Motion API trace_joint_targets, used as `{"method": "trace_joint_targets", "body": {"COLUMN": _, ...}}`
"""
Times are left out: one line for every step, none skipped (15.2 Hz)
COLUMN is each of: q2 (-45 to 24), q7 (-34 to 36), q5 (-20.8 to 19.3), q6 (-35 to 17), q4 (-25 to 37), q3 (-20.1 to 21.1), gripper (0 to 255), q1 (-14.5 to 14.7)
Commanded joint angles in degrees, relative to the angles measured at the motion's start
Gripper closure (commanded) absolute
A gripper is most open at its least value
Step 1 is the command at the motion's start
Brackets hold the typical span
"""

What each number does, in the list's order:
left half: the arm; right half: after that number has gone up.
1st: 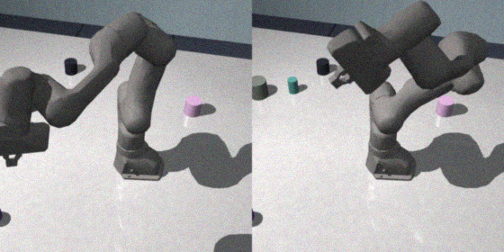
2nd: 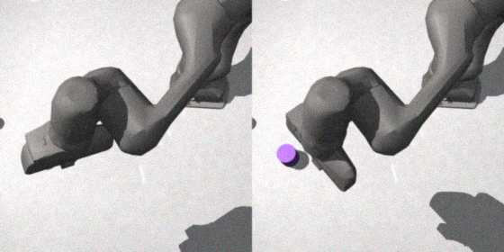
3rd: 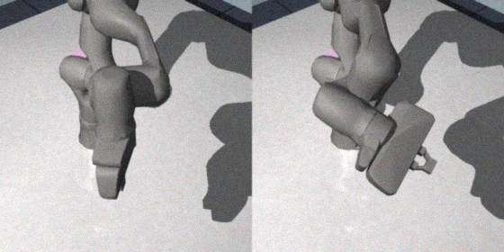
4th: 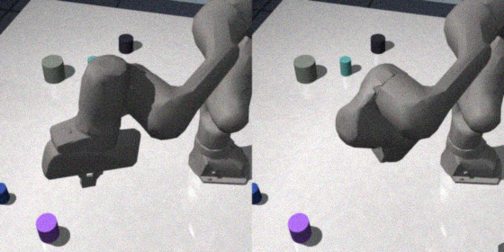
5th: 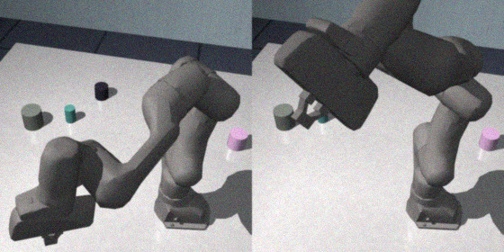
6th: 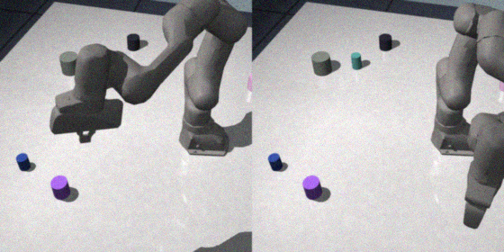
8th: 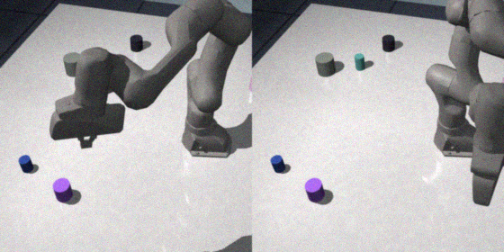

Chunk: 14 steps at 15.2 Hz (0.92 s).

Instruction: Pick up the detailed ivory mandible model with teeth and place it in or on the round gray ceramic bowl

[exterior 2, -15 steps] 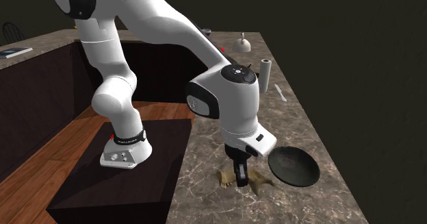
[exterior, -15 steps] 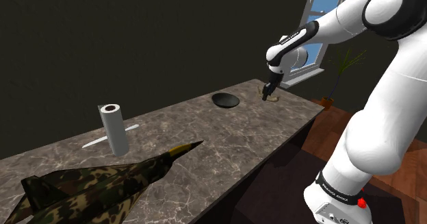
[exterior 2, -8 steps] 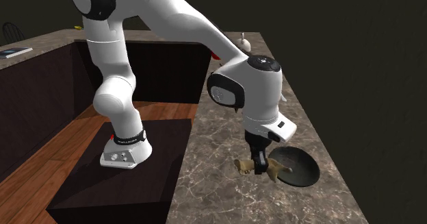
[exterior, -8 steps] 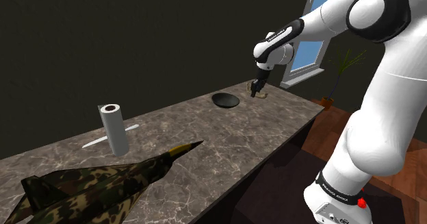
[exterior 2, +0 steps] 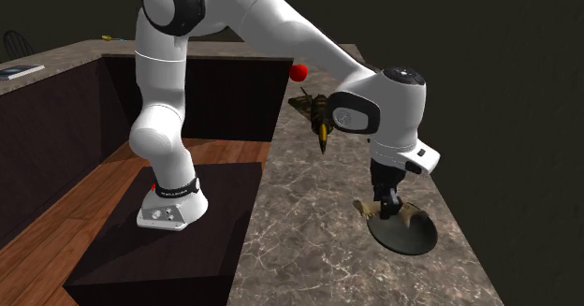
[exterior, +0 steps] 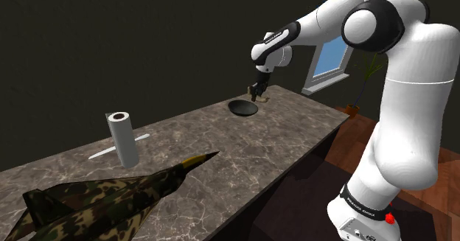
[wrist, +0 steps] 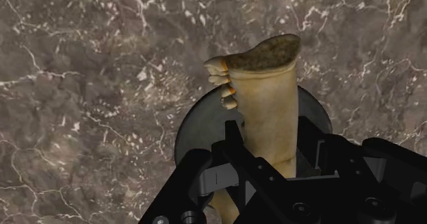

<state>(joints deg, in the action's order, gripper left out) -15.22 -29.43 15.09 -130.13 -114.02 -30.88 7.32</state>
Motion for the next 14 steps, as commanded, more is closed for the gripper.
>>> {"method": "trace_joint_targets", "body": {"q2": -3.4, "q7": 1.3, "q5": 1.4, "q6": 1.1, "q4": 4.2, "q3": 1.1, "gripper": 255, "q1": 0.3}}
{"method": "trace_joint_targets", "body": {"q2": -4.9, "q7": 2.0, "q5": 1.9, "q6": 1.8, "q4": 6.3, "q3": 1.7, "gripper": 255, "q1": 0.4}}
{"method": "trace_joint_targets", "body": {"q2": -6.5, "q7": 2.7, "q5": 2.4, "q6": 2.5, "q4": 8.5, "q3": 2.1, "gripper": 255, "q1": 0.5}}
{"method": "trace_joint_targets", "body": {"q2": -8.1, "q7": 3.4, "q5": 2.9, "q6": 3.3, "q4": 10.8, "q3": 2.6, "gripper": 255, "q1": 0.5}}
{"method": "trace_joint_targets", "body": {"q2": -8.8, "q7": 3.8, "q5": 3.1, "q6": 3.6, "q4": 11.9, "q3": 2.9, "gripper": 255, "q1": 0.5}}
{"method": "trace_joint_targets", "body": {"q2": -9.2, "q7": 3.6, "q5": 3.3, "q6": 3.1, "q4": 11.7, "q3": 3.0, "gripper": 255, "q1": 0.4}}
{"method": "trace_joint_targets", "body": {"q2": -9.6, "q7": 3.3, "q5": 3.6, "q6": 2.5, "q4": 11.4, "q3": 3.2, "gripper": 255, "q1": 0.3}}
{"method": "trace_joint_targets", "body": {"q2": -10.0, "q7": 3.1, "q5": 3.9, "q6": 1.9, "q4": 11.2, "q3": 3.3, "gripper": 255, "q1": 0.2}}
{"method": "trace_joint_targets", "body": {"q2": -10.4, "q7": 2.9, "q5": 4.2, "q6": 1.3, "q4": 11.0, "q3": 3.5, "gripper": 255, "q1": 0.1}}
{"method": "trace_joint_targets", "body": {"q2": -10.8, "q7": 2.7, "q5": 4.5, "q6": 0.7, "q4": 10.8, "q3": 3.6, "gripper": 255, "q1": 0.0}}
{"method": "trace_joint_targets", "body": {"q2": -11.2, "q7": 2.5, "q5": 4.8, "q6": 0.2, "q4": 10.6, "q3": 3.8, "gripper": 255, "q1": -0.1}}
{"method": "trace_joint_targets", "body": {"q2": -11.6, "q7": 2.3, "q5": 5.1, "q6": -0.4, "q4": 10.4, "q3": 4.0, "gripper": 255, "q1": -0.2}}
{"method": "trace_joint_targets", "body": {"q2": -12.1, "q7": 2.0, "q5": 5.4, "q6": -1.0, "q4": 10.2, "q3": 4.2, "gripper": 255, "q1": -0.3}}
{"method": "trace_joint_targets", "body": {"q2": -12.5, "q7": 1.8, "q5": 5.7, "q6": -1.5, "q4": 10.1, "q3": 4.3, "gripper": 255, "q1": -0.4}}
